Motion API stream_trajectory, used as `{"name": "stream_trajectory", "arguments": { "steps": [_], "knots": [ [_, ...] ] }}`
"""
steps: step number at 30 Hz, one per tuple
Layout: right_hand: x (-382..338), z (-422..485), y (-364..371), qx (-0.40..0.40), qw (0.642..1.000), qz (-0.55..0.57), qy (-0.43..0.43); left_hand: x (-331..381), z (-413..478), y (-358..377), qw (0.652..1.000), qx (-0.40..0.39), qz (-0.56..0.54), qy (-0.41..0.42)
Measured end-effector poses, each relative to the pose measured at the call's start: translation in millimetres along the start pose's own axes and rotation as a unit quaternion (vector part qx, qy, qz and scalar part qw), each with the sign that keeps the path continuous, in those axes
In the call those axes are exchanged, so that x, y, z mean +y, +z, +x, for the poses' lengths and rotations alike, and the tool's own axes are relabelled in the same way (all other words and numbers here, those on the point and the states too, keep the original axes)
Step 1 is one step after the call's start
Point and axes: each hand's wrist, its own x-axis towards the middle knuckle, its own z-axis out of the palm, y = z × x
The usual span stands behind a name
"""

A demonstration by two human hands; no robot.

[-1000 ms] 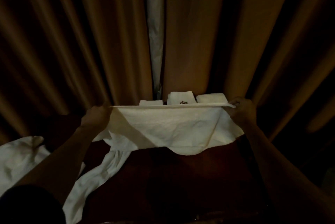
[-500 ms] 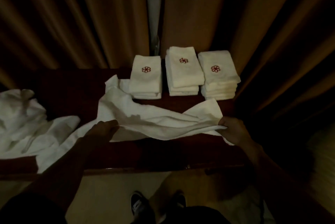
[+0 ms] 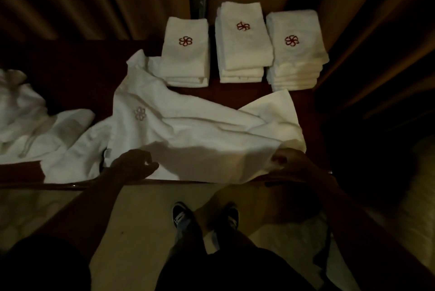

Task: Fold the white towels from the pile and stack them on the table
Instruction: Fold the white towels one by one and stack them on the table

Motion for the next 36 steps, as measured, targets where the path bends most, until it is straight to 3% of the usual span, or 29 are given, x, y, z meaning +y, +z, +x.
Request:
{"name": "stream_trajectory", "arguments": {
  "steps": [3, 5, 8, 12, 16, 19, 23, 27, 30, 33, 36],
  "knots": [
    [-11.8, 5.6, -3.1, 0.025, 0.999, 0.038, 0.012, 14.1, 6.1, -8.2, 0.996, 0.083, -0.007, 0.018],
    [-19.0, 10.2, -4.8, 0.095, 0.995, -0.003, -0.030, 25.1, 13.2, -12.2, 0.987, 0.143, -0.027, 0.064],
    [-13.6, 28.1, 5.2, 0.194, 0.978, -0.042, -0.070, 49.9, 24.9, -16.0, 0.982, 0.158, -0.052, 0.095],
    [-14.0, 45.7, 15.4, 0.169, 0.981, -0.093, -0.034, 89.9, 43.1, -13.2, 0.976, 0.161, -0.035, 0.141],
    [5.9, 50.2, 34.6, 0.043, 0.993, -0.101, 0.044, 123.3, 58.4, -1.2, 0.977, 0.126, -0.024, 0.170],
    [35.0, 50.7, 42.0, 0.049, 0.990, -0.114, 0.069, 142.5, 64.1, 6.7, 0.977, 0.108, -0.006, 0.182],
    [42.4, 39.1, 26.8, 0.064, 0.984, -0.079, 0.146, 163.9, 70.5, 12.9, 0.964, 0.146, 0.015, 0.223],
    [55.3, 49.0, 7.7, 0.066, 0.983, -0.077, 0.154, 194.4, 78.2, 1.3, 0.963, 0.187, 0.034, 0.192],
    [48.1, 62.5, -4.0, 0.160, 0.974, -0.084, 0.136, 213.4, 88.0, -15.4, 0.959, 0.233, 0.019, 0.162],
    [34.9, 77.6, -13.8, 0.297, 0.953, -0.057, 0.036, 219.8, 105.4, -24.4, 0.945, 0.278, -0.005, 0.175],
    [31.1, 96.1, -20.0, 0.361, 0.929, -0.068, -0.045, 224.1, 123.4, -35.0, 0.950, 0.245, -0.024, 0.192]
  ]
}}
